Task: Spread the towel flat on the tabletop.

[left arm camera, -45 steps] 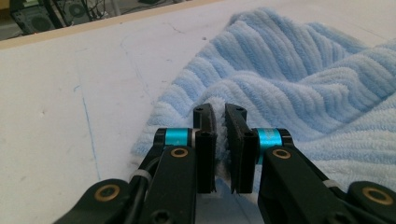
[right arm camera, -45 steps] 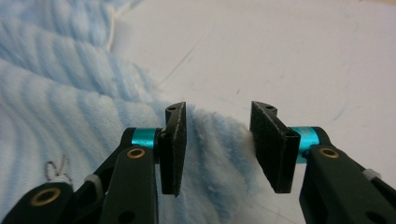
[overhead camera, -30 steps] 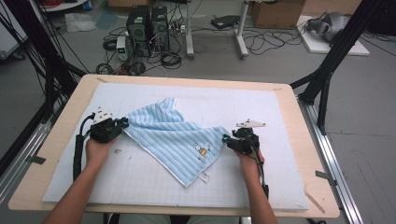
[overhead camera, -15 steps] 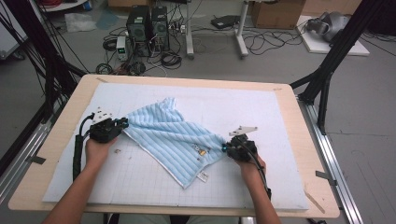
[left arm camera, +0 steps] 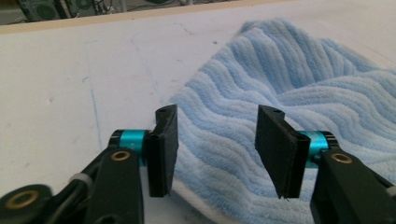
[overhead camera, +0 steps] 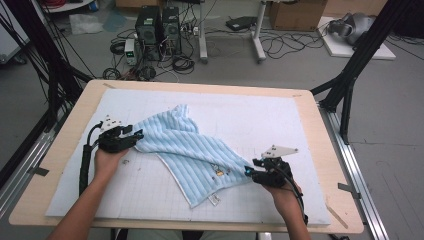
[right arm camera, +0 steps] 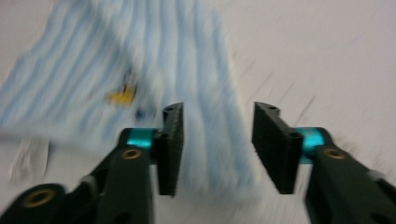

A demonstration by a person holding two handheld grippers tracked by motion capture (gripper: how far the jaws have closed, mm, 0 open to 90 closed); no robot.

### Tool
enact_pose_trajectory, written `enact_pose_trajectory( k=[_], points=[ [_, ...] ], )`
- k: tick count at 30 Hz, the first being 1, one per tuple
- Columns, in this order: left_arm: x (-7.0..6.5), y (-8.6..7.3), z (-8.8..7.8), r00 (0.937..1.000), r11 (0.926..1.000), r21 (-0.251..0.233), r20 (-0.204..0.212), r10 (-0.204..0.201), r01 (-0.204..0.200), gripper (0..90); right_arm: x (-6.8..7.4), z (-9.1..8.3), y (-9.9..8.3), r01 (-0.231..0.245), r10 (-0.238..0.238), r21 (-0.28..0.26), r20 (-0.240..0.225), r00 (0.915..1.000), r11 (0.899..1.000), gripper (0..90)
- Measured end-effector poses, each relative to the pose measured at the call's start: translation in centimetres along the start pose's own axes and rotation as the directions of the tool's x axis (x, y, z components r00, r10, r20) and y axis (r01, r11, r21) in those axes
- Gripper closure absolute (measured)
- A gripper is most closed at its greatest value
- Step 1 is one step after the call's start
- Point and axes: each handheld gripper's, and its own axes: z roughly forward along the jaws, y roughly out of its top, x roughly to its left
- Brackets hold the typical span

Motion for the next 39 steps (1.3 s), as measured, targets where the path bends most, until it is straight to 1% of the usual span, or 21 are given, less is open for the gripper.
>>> enact_pose_trajectory(
  k=[2, 4, 5, 7, 11, 14, 16, 17, 18, 19, 20, 22, 23, 25, 26, 28, 30, 32, 34, 37, 39],
  points=[
    [0.2, 0.0, -0.1, 0.9999, 0.9998, -0.011, -0.004, -0.014, 0.014, 47.0, -0.1, 0.7, 1.3, -0.015, 0.015, -0.05, 0.007, 0.9999, 0.999, 42.1],
    [0.3, 0.0, -0.1, 0.9998, 0.9997, -0.012, -0.006, -0.021, 0.021, 46.4, 0.1, 2.1, 2.6, -0.003, 0.004, -0.077, 0.009, 1.0, 0.997, 39.8],
    [0.4, 0.0, -0.1, 0.9997, 0.9997, -0.01, -0.005, -0.022, 0.022, 46.4, 0.3, 3.1, 3.3, 0.006, -0.006, -0.073, 0.01, 0.9999, 0.997, 38.0],
    [0.3, 0.0, -0.1, 0.9998, 0.9998, -0.007, -0.004, -0.021, 0.021, 46.4, 0.7, 5.2, 4.4, 0.018, -0.018, -0.051, 0.01, 0.9998, 0.999, 37.8],
    [0.4, 0.0, -0.1, 0.9998, 0.9997, -0.009, -0.004, -0.022, 0.022, 46.4, 1.6, 9.5, 6.2, 0.031, -0.031, -0.005, -0.03, 0.9991, 0.999, 40.5],
    [0.5, 0.0, -0.2, 0.9997, 0.9997, -0.008, -0.004, -0.025, 0.025, 46.5, 2.3, 12.0, 7.0, 0.037, -0.035, 0.038, -0.071, 0.9969, 0.999, 47.0],
    [0.6, 0.0, -0.3, 0.9996, 0.9995, -0.011, -0.006, -0.029, 0.029, 46.4, 2.9, 13.2, 7.1, 0.076, -0.07, 0.066, -0.093, 0.9932, 0.995, 58.0],
    [0.6, 0.0, -0.3, 0.9995, 0.9994, -0.014, -0.006, -0.033, 0.033, 46.5, 3.3, 13.6, 7.0, 0.101, -0.091, 0.098, -0.102, 0.9907, 0.99, 67.0],
    [0.7, 0.0, -0.4, 0.9994, 0.9993, -0.017, -0.006, -0.034, 0.034, 46.5, 3.6, 13.8, 6.8, 0.131, -0.118, 0.123, -0.106, 0.9873, 0.984, 70.9],
    [0.7, 0.0, -0.4, 0.9993, 0.9992, -0.017, -0.007, -0.037, 0.037, 46.5, 3.8, 13.6, 6.7, 0.151, -0.138, 0.117, -0.117, 0.9836, 0.982, 81.4],
    [0.8, 0.0, -0.4, 0.999, 0.9989, -0.021, -0.008, -0.043, 0.043, 46.5, 3.9, 13.3, 6.7, 0.164, -0.147, 0.129, -0.136, 0.9798, 0.978, 83.3],
    [0.9, 0.0, -0.5, 0.9986, 0.9985, -0.018, -0.01, -0.051, 0.051, 46.5, 4.2, 12.4, 6.4, 0.207, -0.185, 0.15, -0.15, 0.9713, 0.967, 84.6],
    [0.9, 0.0, -0.5, 0.9985, 0.9984, -0.017, -0.01, -0.054, 0.054, 46.5, 4.3, 11.9, 6.2, 0.218, -0.194, 0.15, -0.159, 0.9681, 0.964, 84.9],
    [0.9, 0.0, -0.6, 0.9983, 0.9982, -0.022, -0.012, -0.057, 0.056, 46.5, 4.3, 10.8, 5.5, 0.227, -0.203, 0.132, -0.174, 0.9637, 0.965, 85.1],
    [0.9, 0.1, -0.6, 0.9983, 0.9981, -0.024, -0.014, -0.057, 0.056, 46.5, 4.2, 10.2, 5.1, 0.229, -0.206, 0.13, -0.172, 0.9634, 0.965, 85.1],
    [0.8, 0.1, -0.6, 0.9985, 0.9983, -0.022, -0.012, -0.054, 0.054, 46.5, 4.0, 9.0, 4.2, 0.22, -0.197, 0.125, -0.177, 0.9644, 0.968, 85.1],
    [0.8, 0.0, -0.5, 0.9985, 0.9983, -0.021, -0.011, -0.054, 0.054, 46.5, 3.7, 7.7, 3.2, 0.218, -0.197, 0.119, -0.17, 0.9656, 0.969, 85.1],
    [0.7, 0.0, -0.4, 0.9986, 0.9984, -0.019, -0.008, -0.053, 0.053, 46.5, 3.3, 6.4, 2.2, 0.215, -0.196, 0.118, -0.152, 0.9687, 0.969, 85.0],
    [0.7, 0.0, -0.4, 0.9988, 0.9988, -0.016, -0.008, -0.047, 0.047, 46.5, 2.8, 5.2, 1.2, 0.191, -0.174, 0.116, -0.14, 0.9747, 0.975, 85.0],
    [0.7, 0.0, -0.4, 0.9987, 0.9986, -0.016, -0.008, -0.05, 0.05, 46.5, 1.9, 3.5, -0.3, 0.16, -0.147, 0.125, -0.111, 0.9829, 0.979, 85.0],
    [0.6, 0.0, -0.4, 0.9986, 0.9985, -0.014, -0.01, -0.052, 0.052, 46.5, 1.4, 2.6, -1.0, 0.145, -0.133, 0.138, -0.093, 0.9868, 0.98, 84.9]
  ],
)
